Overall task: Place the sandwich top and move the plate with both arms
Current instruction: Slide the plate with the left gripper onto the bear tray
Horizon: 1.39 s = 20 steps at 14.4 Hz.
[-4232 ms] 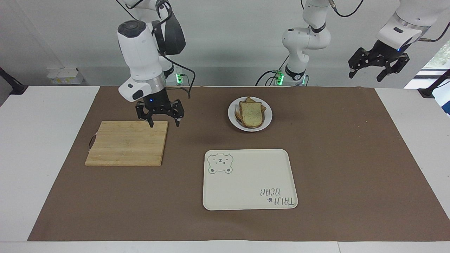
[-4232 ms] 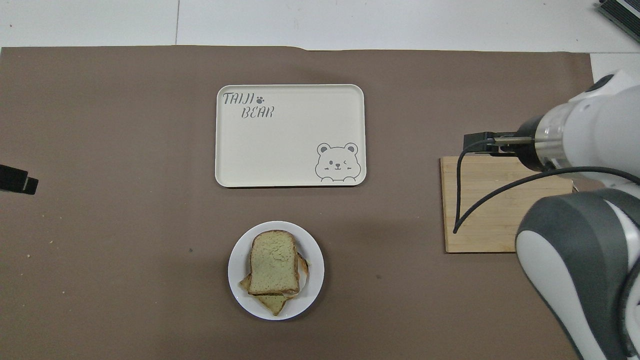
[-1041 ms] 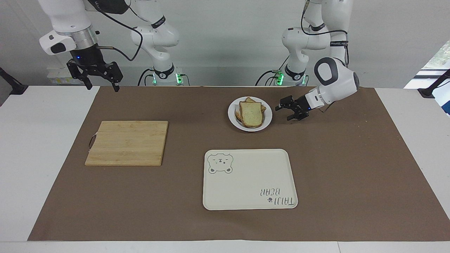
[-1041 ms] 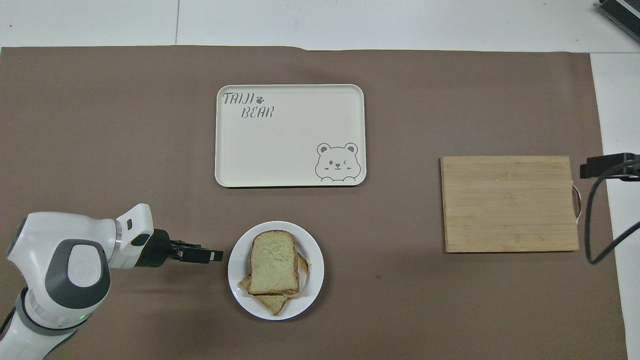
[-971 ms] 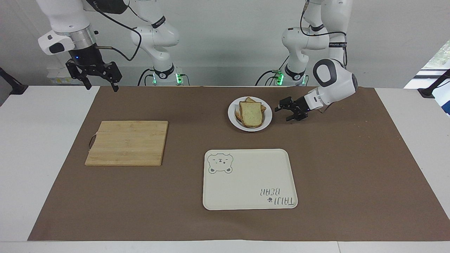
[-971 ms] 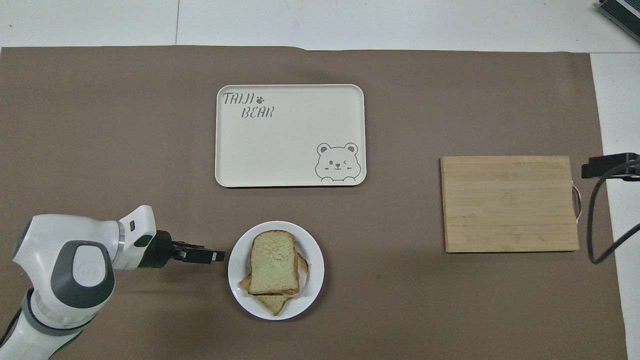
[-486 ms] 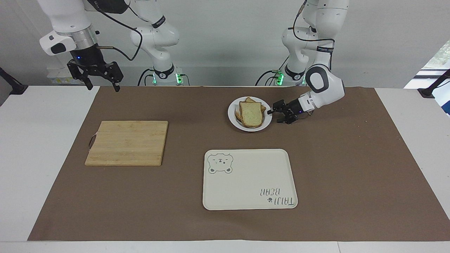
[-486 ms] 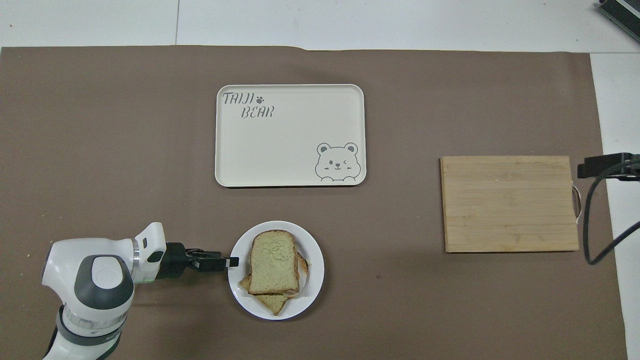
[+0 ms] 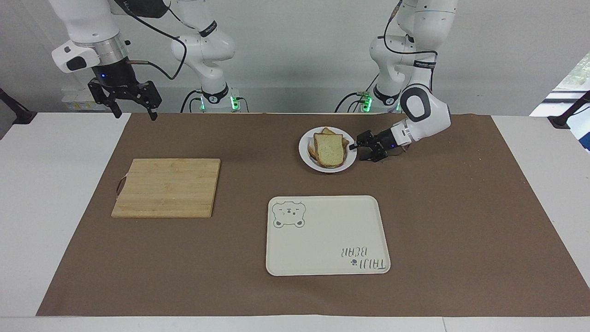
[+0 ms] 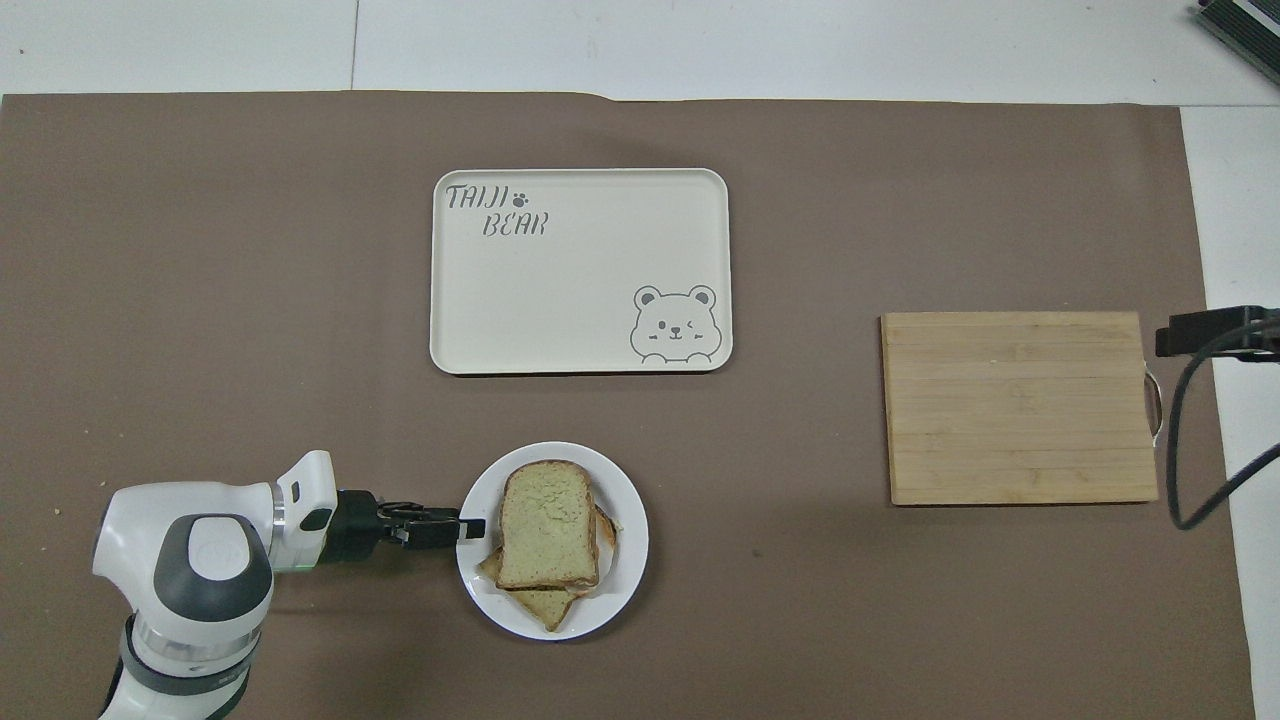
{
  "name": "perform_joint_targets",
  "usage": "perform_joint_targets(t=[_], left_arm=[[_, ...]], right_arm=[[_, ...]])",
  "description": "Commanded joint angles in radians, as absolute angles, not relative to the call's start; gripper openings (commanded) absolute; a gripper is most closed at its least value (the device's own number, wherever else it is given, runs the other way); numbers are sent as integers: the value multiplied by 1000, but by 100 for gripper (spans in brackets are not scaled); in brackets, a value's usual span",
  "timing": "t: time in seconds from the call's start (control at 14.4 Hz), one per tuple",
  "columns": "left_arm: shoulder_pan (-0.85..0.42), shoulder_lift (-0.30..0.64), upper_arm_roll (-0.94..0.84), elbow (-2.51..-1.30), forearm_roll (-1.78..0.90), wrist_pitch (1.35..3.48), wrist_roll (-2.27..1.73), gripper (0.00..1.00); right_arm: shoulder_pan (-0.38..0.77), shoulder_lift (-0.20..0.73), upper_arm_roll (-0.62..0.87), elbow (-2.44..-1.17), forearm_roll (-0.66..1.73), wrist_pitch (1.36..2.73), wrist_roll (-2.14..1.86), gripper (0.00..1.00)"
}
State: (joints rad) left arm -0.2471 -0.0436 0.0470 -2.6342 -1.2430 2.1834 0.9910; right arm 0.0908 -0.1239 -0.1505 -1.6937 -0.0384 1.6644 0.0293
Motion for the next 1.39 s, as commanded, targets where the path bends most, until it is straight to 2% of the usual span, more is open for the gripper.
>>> perform_joint_targets(t=[0.0,0.07,0.56,0.76,0.9,1.11,1.32], left_arm=[[-290,-34,55,-2654,-1275,2172,1028,10],[-294,-37,55,-2655,-1275,2166,1031,0],[-295,-40,58,-2660,-1275,2143,1066,0],[-293,-38,58,-2652,-1275,2108,1052,0],[-278,-37,60,-2646,-1275,2065,1040,0],[-249,-6,60,-2564,-1275,2011,1003,0],[-247,84,60,-2400,-1278,2003,919,0]], right_arm=[[97,-126,-158,-1686,-38,1651,9,100],[97,-127,-156,-1686,-37,1649,8,100],[89,-114,-138,-1672,15,1623,-6,100],[95,-71,-130,-1609,-11,1592,-52,100],[97,-75,-130,-1614,-12,1583,-52,100],[97,-78,-130,-1617,3,1585,-46,100],[97,-78,-130,-1617,3,1585,-46,100]])
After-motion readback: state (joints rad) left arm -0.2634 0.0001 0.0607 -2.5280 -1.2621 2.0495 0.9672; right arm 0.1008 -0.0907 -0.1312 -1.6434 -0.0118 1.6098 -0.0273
